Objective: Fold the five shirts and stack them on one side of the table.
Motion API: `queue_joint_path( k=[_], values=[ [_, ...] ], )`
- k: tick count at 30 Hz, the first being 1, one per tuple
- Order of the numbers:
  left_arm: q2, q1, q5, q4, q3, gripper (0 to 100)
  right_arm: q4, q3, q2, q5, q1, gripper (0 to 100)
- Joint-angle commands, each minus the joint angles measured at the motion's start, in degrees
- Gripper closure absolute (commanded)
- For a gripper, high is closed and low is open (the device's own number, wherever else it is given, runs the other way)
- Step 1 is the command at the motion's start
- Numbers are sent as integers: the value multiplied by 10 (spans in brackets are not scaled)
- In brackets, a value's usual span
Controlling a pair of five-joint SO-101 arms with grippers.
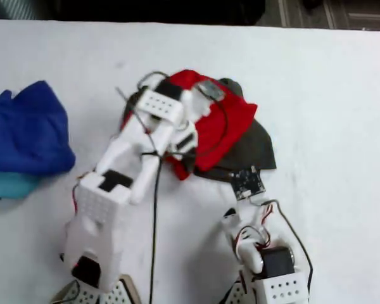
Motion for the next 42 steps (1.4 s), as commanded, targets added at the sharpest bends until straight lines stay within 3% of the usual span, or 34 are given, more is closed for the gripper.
queue_joint_path(
  k=[1,4,5,12,19,31,37,42],
  values=[
    [11,7,2,2,-21,778,-10,6,1,-5,0,773],
    [11,0,1,1,-22,971,-10,6,1,-5,0,773],
    [10,-4,0,5,-22,990,-10,6,1,-5,0,773],
    [-70,-36,-35,98,-67,979,-10,6,1,-5,0,773],
    [-203,-138,-34,110,-124,979,-10,6,1,-5,0,773],
    [-382,-464,-41,105,-163,979,-10,6,1,-5,0,773],
    [-414,-622,-108,92,-162,978,-10,6,1,-5,0,773],
    [-400,-742,-116,41,-140,978,-10,6,1,-5,0,773]
  ],
)
